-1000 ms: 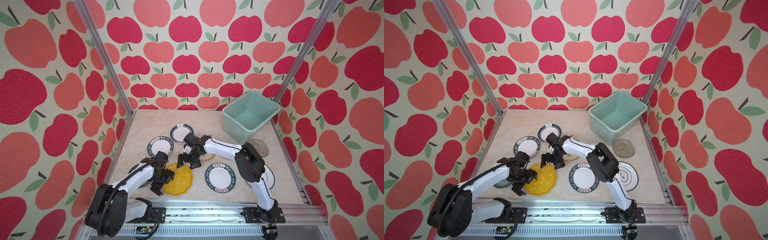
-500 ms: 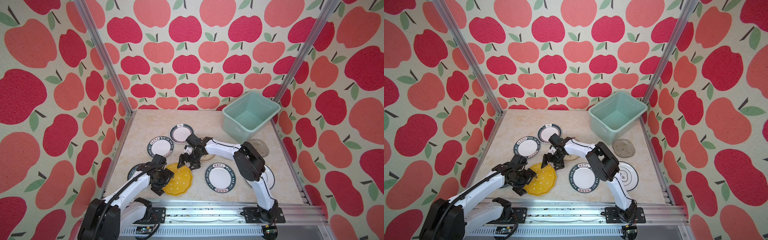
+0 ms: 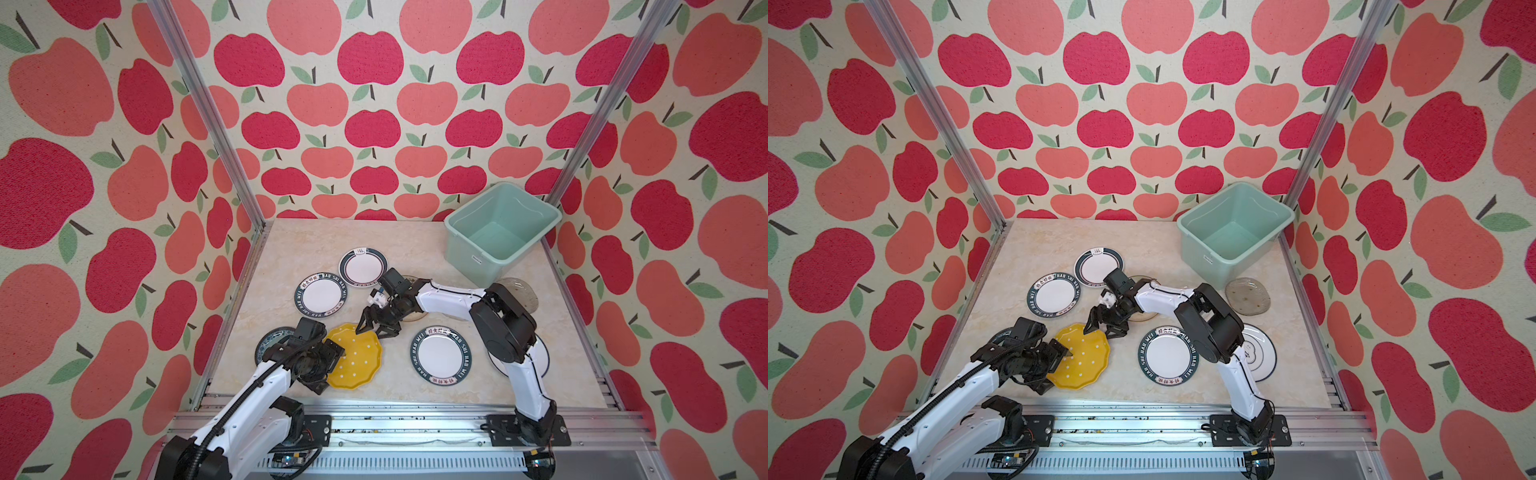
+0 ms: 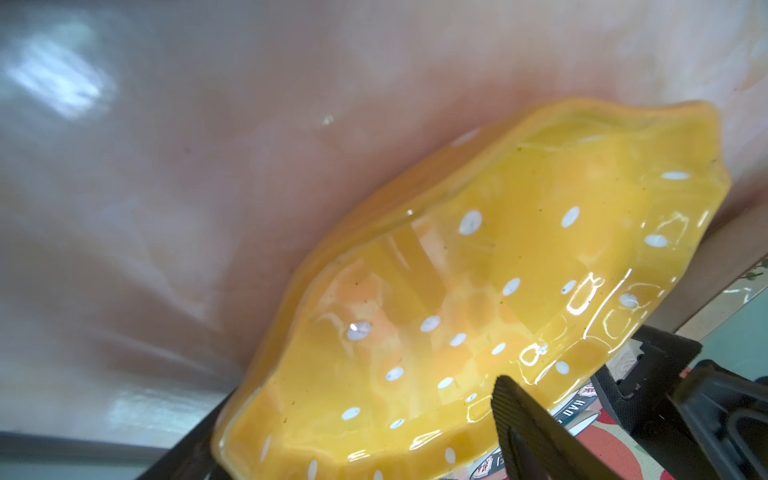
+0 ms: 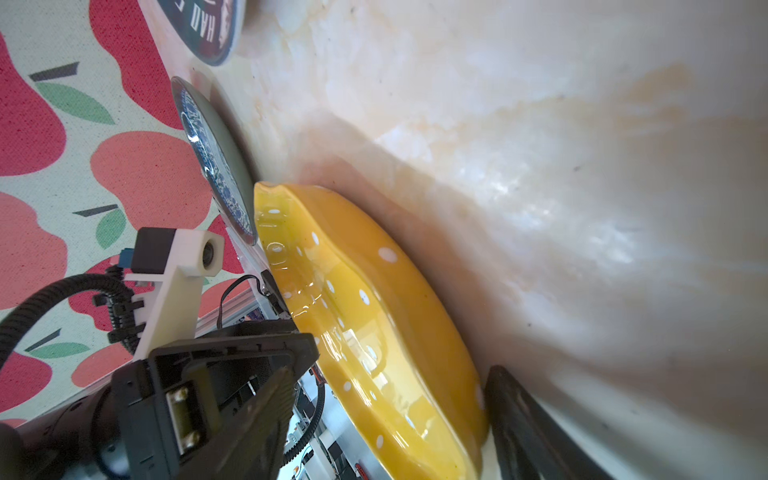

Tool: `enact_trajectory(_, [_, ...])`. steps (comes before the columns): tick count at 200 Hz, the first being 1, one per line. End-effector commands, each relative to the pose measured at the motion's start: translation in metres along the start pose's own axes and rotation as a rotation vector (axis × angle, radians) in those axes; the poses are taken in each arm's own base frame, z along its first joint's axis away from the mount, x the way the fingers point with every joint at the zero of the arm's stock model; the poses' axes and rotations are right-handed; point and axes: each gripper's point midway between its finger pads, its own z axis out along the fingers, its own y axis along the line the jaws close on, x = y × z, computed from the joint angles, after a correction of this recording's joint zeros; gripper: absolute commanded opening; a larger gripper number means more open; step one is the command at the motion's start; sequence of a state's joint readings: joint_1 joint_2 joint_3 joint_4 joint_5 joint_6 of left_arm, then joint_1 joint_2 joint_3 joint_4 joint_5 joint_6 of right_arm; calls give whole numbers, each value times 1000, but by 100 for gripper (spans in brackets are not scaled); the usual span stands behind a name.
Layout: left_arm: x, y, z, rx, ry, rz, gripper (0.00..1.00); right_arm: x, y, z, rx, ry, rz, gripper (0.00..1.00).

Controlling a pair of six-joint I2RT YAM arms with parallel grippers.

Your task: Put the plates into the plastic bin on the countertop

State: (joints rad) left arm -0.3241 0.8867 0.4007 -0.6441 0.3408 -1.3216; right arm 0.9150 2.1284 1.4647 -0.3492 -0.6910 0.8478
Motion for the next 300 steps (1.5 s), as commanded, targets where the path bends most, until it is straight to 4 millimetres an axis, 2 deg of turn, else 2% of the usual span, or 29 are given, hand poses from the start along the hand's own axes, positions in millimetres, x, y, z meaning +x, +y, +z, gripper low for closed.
enact_trajectory(1, [-5, -37, 4, 150, 2, 63, 89, 33, 63, -18, -189, 96, -85, 74])
enact_trajectory(31, [-3, -43, 4, 152, 24, 94, 89, 36, 60, -22, -179, 90, -75, 72])
enact_trajectory(55, [-4, -44, 2, 147, 28, 102, 89, 34, 57, -24, -169, 78, -66, 65])
enact_trajectory(133, [-4, -42, -4, 154, 14, 107, 89, 30, 52, -36, -125, 26, -70, 31])
enact_trajectory(173, [-3, -51, -14, 187, 3, 150, 89, 30, 51, -42, -97, 5, -78, 13])
enact_trajectory(202, [-3, -57, -27, 194, -23, 187, 91, 30, 53, -50, -82, -16, -85, 6])
enact_trajectory(228, [-4, -70, -47, 239, -68, 251, 94, 28, 56, -67, -55, -51, -103, 2])
enact_trajectory(235, [-5, -73, -53, 254, -85, 266, 100, 28, 57, -74, -45, -61, -111, 1])
enact_trajectory(244, [-6, -79, -63, 281, -111, 285, 99, 27, 59, -83, -37, -76, -121, 0])
enact_trajectory(300, [-12, -117, -123, 451, -293, 418, 99, 13, 71, -158, -24, -217, -166, 0])
